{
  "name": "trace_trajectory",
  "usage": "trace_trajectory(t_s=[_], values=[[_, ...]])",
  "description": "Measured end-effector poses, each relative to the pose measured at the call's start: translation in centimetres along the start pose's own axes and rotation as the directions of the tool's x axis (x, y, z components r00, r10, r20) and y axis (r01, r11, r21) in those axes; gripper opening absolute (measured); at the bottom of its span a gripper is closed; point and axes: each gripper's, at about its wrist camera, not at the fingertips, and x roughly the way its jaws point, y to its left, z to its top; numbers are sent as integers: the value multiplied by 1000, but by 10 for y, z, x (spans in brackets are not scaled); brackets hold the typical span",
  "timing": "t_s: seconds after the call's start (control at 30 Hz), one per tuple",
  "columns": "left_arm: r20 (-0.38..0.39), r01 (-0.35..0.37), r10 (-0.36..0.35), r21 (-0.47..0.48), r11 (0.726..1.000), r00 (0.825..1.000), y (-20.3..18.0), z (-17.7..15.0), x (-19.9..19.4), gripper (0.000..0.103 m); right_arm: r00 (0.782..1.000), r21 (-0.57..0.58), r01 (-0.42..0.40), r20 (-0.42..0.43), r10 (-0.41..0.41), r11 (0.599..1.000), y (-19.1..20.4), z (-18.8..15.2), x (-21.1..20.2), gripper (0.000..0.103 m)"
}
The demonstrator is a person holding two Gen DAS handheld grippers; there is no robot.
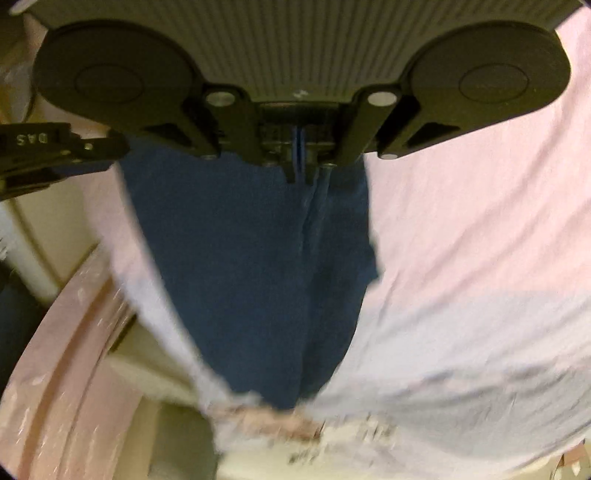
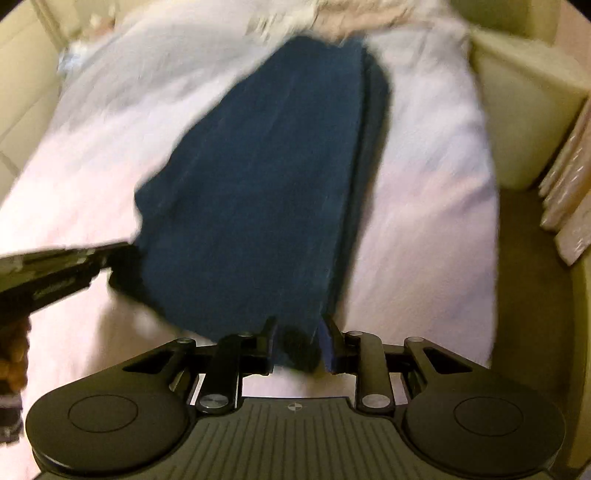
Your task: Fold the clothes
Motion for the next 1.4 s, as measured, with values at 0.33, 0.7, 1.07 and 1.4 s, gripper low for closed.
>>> trace_trajectory(t_s=[0.33,0.7,1.07,1.4], values=[[-22,-19,11,-438,899,1000,24,-35,-43,11,976,219,-200,-42,214,955,-45,-11,-10,31],[97,119,-70,-860,496,993,39,-72,-25,26,986,-724,147,165,-38,674,18,-62,-16,34],[176,168,-15,-907,385,984,37,-83,-9,29,952,-931,279,300,58,235,21,-123,-4,52],[232,212,13,-908,360,973,33,-91,0,30,925,-926,373,376,53,62,30,-133,28,52]])
